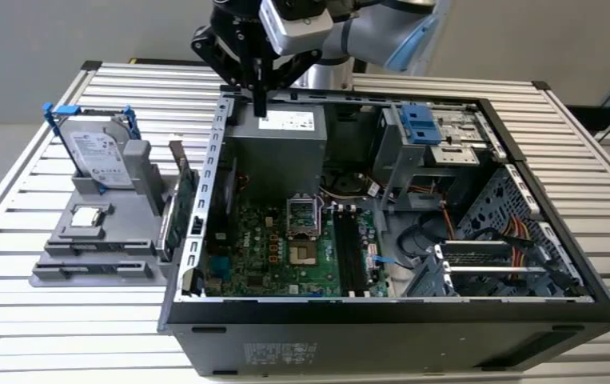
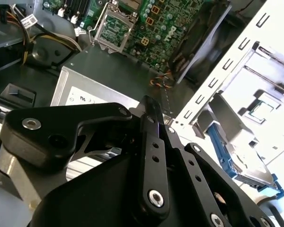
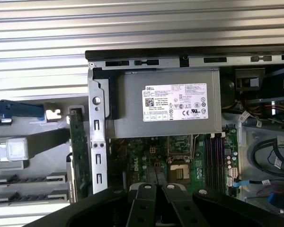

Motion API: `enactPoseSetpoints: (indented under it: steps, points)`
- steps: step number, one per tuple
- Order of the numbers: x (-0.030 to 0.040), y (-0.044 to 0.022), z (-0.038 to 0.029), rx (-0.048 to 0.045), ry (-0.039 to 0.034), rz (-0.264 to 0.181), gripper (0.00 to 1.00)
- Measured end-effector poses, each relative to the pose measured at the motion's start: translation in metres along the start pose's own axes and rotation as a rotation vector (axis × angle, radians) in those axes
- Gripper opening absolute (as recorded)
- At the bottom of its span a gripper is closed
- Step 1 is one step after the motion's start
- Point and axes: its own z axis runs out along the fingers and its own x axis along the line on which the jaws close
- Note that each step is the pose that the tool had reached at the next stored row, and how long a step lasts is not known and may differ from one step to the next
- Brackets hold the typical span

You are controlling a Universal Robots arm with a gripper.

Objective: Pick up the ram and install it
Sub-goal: 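Reach for the ram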

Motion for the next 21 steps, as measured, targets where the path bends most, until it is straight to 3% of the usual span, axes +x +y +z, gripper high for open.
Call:
enactPoseSetpoints:
  steps: [21]
  points:
    - [0.0129, -0.0128, -0.0009, 0.0, -0.0001, 0.0, 0.0]
